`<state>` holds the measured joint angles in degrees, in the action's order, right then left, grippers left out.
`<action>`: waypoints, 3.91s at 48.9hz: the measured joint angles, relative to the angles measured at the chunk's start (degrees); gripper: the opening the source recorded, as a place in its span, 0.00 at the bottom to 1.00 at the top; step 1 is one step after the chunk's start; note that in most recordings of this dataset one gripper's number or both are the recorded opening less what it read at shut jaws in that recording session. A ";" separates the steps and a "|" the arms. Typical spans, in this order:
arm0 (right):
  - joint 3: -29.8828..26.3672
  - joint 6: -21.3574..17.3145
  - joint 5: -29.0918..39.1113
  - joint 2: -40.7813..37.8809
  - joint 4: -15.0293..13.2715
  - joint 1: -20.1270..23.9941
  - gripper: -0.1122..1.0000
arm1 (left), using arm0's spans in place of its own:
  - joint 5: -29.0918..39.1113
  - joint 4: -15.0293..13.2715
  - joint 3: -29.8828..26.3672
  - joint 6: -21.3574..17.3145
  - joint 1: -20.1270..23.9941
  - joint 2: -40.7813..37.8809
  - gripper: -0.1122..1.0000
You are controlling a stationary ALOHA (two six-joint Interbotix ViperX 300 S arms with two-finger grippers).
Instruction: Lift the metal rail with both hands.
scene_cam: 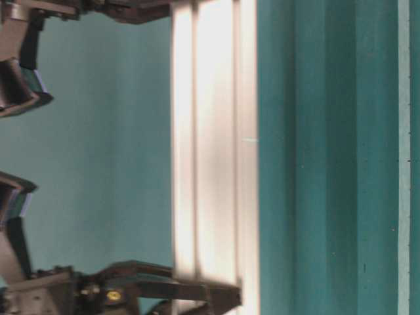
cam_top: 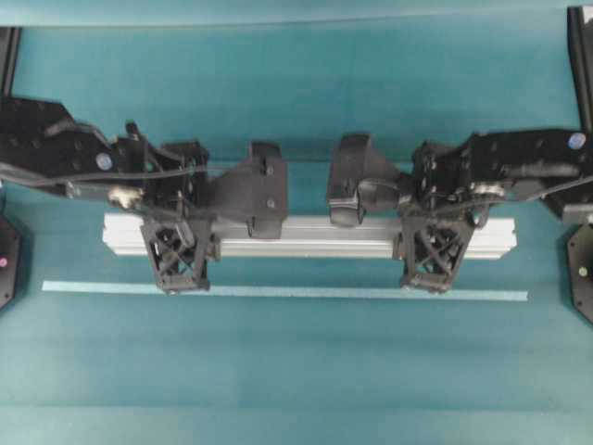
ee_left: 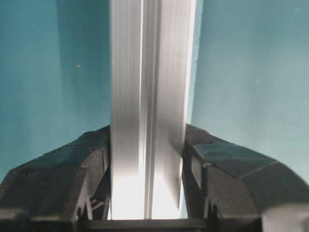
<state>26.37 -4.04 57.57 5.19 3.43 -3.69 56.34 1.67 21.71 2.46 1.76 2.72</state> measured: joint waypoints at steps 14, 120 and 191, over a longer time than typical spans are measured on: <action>1.85 1.32 -4.39 -3.60 0.00 0.18 0.45 | -5.01 0.00 4.04 1.49 -0.09 -0.97 0.42; 8.88 1.32 -21.09 -10.55 1.14 3.34 0.45 | -22.50 0.00 15.56 5.19 -2.02 -5.63 0.42; 9.58 1.32 -21.80 -10.55 1.93 3.52 0.96 | -28.13 -0.09 17.40 -0.09 -1.58 -5.54 0.97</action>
<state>35.95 -2.72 35.77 -5.36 5.36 -0.18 28.21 1.58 39.11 2.37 0.18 -2.81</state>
